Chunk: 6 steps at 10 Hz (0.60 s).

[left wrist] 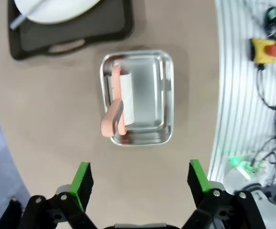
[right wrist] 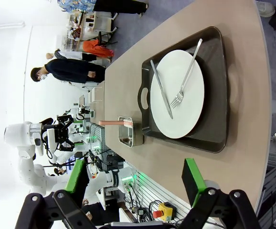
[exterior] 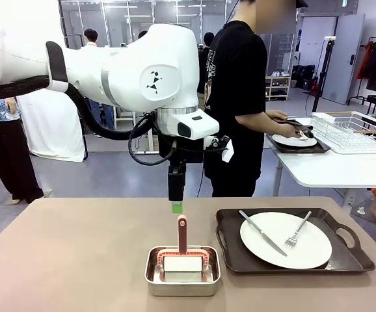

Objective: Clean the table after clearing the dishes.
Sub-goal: When the left (or right) Handle tray is removed, use the left hand (or right hand) to clean the left (or right) side of the table with the Lint Roller.

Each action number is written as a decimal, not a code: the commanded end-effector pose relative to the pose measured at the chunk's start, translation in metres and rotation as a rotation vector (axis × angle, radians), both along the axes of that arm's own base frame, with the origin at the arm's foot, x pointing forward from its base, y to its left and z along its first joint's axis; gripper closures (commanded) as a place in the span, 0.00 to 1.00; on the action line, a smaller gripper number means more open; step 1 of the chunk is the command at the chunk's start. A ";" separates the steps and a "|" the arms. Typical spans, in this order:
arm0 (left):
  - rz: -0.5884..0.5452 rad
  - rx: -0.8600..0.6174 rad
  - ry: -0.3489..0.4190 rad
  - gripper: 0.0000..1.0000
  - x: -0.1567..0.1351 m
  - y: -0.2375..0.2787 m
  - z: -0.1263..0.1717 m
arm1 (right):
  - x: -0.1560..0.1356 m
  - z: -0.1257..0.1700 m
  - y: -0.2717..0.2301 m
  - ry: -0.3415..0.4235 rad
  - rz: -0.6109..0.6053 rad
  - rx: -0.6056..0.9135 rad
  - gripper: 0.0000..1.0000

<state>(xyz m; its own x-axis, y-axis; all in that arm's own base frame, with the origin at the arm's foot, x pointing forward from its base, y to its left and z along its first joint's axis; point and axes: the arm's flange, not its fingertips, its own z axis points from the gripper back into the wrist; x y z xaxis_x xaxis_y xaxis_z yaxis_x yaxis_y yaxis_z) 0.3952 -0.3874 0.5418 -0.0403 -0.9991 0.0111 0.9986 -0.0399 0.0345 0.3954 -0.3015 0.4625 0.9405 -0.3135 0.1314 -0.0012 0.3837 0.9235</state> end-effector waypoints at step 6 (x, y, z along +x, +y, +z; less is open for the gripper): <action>0.035 0.050 -0.027 0.00 0.006 -0.012 -0.046 | -0.001 0.003 0.002 0.007 -0.007 0.002 0.00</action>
